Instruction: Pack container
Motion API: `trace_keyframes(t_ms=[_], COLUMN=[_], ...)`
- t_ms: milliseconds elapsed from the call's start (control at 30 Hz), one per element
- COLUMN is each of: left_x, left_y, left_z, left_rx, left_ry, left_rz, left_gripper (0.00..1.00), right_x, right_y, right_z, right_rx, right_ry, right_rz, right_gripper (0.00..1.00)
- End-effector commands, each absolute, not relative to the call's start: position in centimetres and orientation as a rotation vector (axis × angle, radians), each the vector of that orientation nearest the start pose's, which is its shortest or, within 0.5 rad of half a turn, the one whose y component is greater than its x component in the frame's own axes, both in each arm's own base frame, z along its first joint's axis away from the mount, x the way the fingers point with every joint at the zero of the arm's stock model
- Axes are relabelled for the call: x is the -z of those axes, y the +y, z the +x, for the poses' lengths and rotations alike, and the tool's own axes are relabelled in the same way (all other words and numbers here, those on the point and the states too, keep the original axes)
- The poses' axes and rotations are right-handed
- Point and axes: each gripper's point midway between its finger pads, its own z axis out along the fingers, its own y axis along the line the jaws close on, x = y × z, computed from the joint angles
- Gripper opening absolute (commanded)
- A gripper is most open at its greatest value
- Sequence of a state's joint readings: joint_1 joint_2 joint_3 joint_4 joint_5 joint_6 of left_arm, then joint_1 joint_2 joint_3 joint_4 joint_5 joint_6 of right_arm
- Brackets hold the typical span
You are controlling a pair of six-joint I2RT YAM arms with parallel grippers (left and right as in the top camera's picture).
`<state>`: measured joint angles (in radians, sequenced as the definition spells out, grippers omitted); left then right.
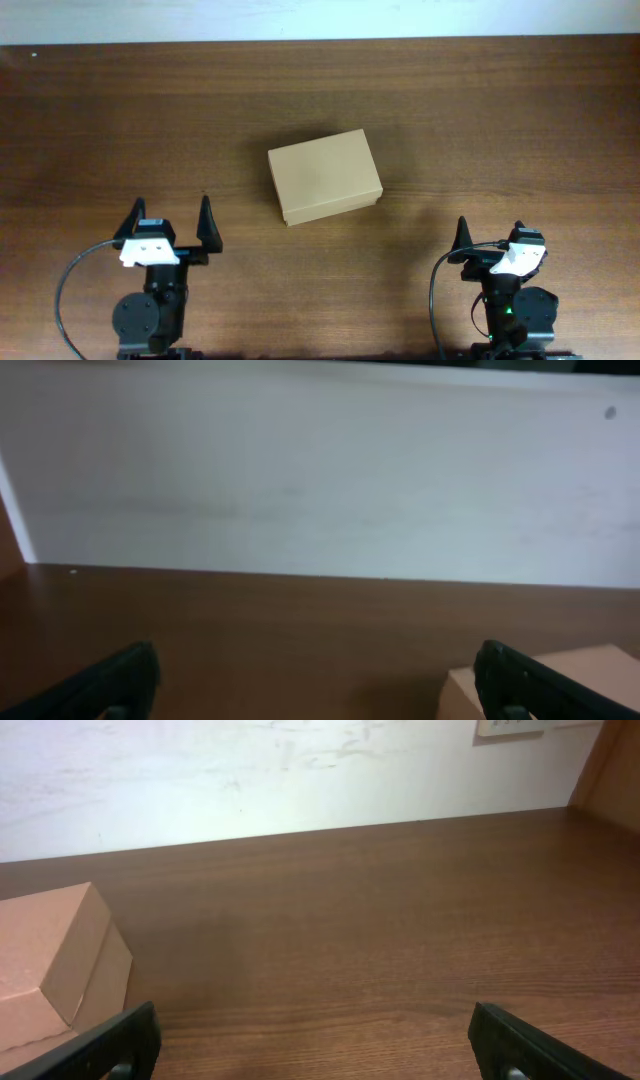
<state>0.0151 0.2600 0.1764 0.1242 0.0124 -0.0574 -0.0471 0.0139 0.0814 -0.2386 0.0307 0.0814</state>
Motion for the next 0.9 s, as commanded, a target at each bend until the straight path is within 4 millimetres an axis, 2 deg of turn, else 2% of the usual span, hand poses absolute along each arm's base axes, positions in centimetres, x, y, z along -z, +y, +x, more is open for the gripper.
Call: trace_keyframes(t_ms=[0, 167, 333, 400, 867], left_x=[-22.1, -20.0, -15.4, -15.9, -15.6], left_y=[-0.9, -1.3, -1.3, -1.2, -1.2], left_z=[25.3, 24.6, 24.2, 24.4, 24.4], left_rx=[0.093, 0.110, 0.114, 0.109, 0.109], left_ry=[1.547, 1.593, 1.704, 1.670, 1.680], left_rz=[0.001, 0.014, 0.007, 0.007, 0.006], left_gripper=[1.00, 1.00, 1.00, 1.00, 1.00], right_x=[-14.9, -14.9, -14.9, -14.9, -14.9], right_y=[-2.2, -2.2, -2.2, -2.2, -2.2], right_z=[23.8, 23.8, 23.8, 23.8, 23.8], right_rx=[0.022, 0.022, 0.022, 0.022, 0.022], right_ry=[1.736, 1.736, 1.736, 1.736, 1.736], right_rz=[0.156, 0.156, 0.156, 0.156, 0.156], right_gripper=[0.99, 1.00, 0.99, 0.99, 0.99])
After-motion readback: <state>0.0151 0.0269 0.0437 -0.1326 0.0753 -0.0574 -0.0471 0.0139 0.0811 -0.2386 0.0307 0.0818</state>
